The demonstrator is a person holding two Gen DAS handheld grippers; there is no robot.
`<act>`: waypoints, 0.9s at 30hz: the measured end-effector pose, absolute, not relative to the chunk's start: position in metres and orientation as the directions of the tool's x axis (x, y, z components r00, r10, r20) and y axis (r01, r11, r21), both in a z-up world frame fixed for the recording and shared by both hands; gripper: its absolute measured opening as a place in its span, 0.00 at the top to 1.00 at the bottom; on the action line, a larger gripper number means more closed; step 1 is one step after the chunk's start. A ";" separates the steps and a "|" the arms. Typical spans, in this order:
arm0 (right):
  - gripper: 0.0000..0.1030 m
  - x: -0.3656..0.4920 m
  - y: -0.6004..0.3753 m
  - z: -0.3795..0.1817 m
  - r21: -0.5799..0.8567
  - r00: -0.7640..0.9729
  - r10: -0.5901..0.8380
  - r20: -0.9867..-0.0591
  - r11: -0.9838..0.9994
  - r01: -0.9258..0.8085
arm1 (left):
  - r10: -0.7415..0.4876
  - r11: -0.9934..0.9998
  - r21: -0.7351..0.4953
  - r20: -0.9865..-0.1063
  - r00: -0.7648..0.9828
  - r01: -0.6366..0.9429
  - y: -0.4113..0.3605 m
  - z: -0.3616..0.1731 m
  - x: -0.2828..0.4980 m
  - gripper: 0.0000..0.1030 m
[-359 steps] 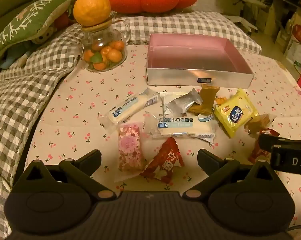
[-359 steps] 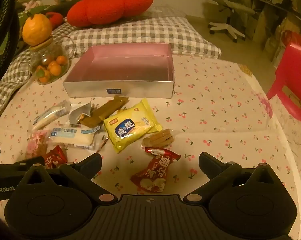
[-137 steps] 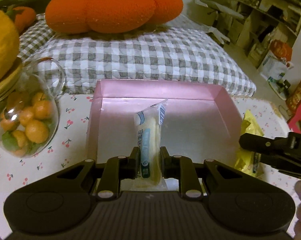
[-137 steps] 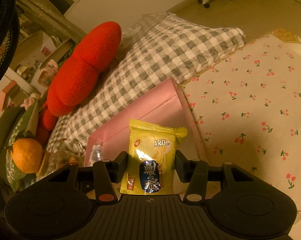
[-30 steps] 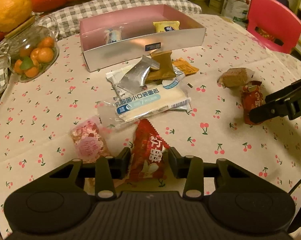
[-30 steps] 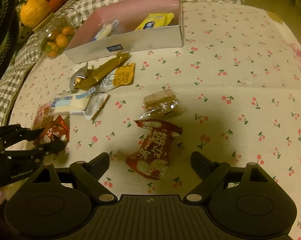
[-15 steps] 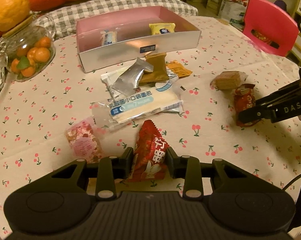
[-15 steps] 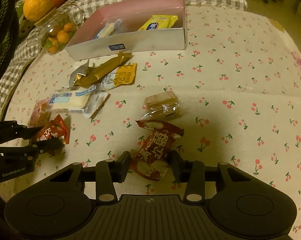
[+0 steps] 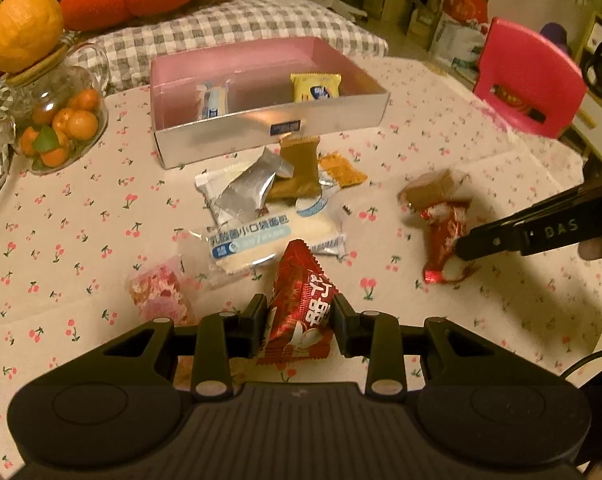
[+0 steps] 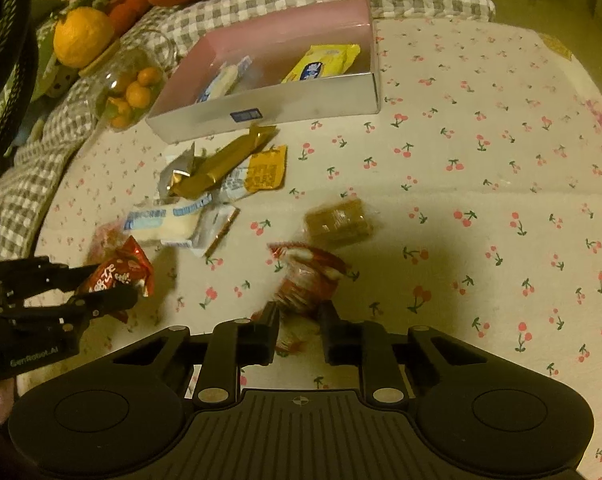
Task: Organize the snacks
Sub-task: 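Grasp the red candy packet with left tool while right tool grasps another red packet, then carry red packet with left tool while right tool carries red packet into the box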
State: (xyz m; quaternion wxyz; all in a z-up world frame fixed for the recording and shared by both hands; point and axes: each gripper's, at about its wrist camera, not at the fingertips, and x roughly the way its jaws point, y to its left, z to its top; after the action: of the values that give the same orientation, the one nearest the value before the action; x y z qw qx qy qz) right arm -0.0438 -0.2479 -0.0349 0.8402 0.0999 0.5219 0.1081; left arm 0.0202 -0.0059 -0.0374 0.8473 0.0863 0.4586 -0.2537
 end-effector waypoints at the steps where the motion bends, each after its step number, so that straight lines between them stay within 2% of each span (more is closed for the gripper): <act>1: 0.81 -0.043 -0.249 -0.035 0.289 0.431 0.289 -0.855 0.955 -0.067 | -0.354 0.857 -0.093 -0.821 0.448 0.507 -0.006 -0.037 0.021 0.69; 4: 0.81 -0.042 -0.251 -0.034 0.288 0.436 0.281 -0.855 0.956 -0.053 | -0.362 0.858 -0.113 -0.825 0.434 0.501 -0.006 -0.038 0.023 0.69; 5: 0.76 -0.041 -0.251 -0.035 0.294 0.431 0.284 -0.856 0.955 -0.046 | -0.364 0.858 -0.118 -0.826 0.430 0.499 -0.006 -0.039 0.023 0.69; 7: 0.72 -0.039 -0.253 -0.037 0.322 0.414 0.300 -0.860 0.946 -0.016 | -0.364 0.858 -0.123 -0.830 0.422 0.498 -0.007 -0.040 0.024 0.69; 8: 0.62 -0.037 -0.254 -0.040 0.339 0.400 0.311 -0.862 0.941 -0.001 | -0.363 0.858 -0.123 -0.832 0.420 0.499 -0.008 -0.040 0.024 0.69; 9: 0.48 -0.035 -0.255 -0.043 0.353 0.391 0.319 -0.863 0.935 0.016 | -0.362 0.858 -0.122 -0.833 0.419 0.499 -0.008 -0.041 0.024 0.69; 11: 0.42 -0.033 -0.255 -0.047 0.353 0.394 0.313 -0.864 0.935 0.033 | -0.360 0.858 -0.122 -0.835 0.416 0.498 -0.010 -0.041 0.025 0.69; 16: 0.42 -0.029 -0.245 -0.052 0.317 0.408 0.290 -0.866 0.948 0.000 | -0.356 0.857 -0.116 -0.838 0.413 0.502 -0.012 -0.043 0.025 0.69; 17: 0.45 -0.029 -0.242 -0.053 0.303 0.411 0.281 -0.867 0.953 -0.011 | -0.356 0.857 -0.116 -0.839 0.412 0.503 -0.012 -0.043 0.025 0.69; 18: 0.62 -0.030 -0.240 -0.053 0.288 0.418 0.271 -0.867 0.957 -0.023 | -0.355 0.856 -0.116 -0.840 0.411 0.503 -0.012 -0.043 0.024 0.69; 19: 0.73 -0.030 -0.237 -0.052 0.270 0.418 0.260 -0.870 0.962 -0.037 | -0.355 0.856 -0.116 -0.840 0.410 0.503 -0.012 -0.043 0.024 0.69; 20: 0.76 -0.030 -0.235 -0.052 0.253 0.414 0.250 -0.875 0.966 -0.049 | -0.354 0.856 -0.115 -0.841 0.410 0.504 -0.012 -0.043 0.024 0.69; 27: 0.78 -0.035 -0.230 -0.039 0.227 0.444 0.237 -0.864 0.971 -0.077 | -0.365 0.853 -0.119 -0.832 0.417 0.508 -0.013 -0.038 0.023 0.69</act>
State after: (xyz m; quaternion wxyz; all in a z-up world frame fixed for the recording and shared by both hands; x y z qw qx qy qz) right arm -0.0353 -0.2303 -0.0392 0.8461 0.0772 0.5192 0.0927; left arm 0.0234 -0.0125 -0.0375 0.8384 0.0755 0.4730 -0.2601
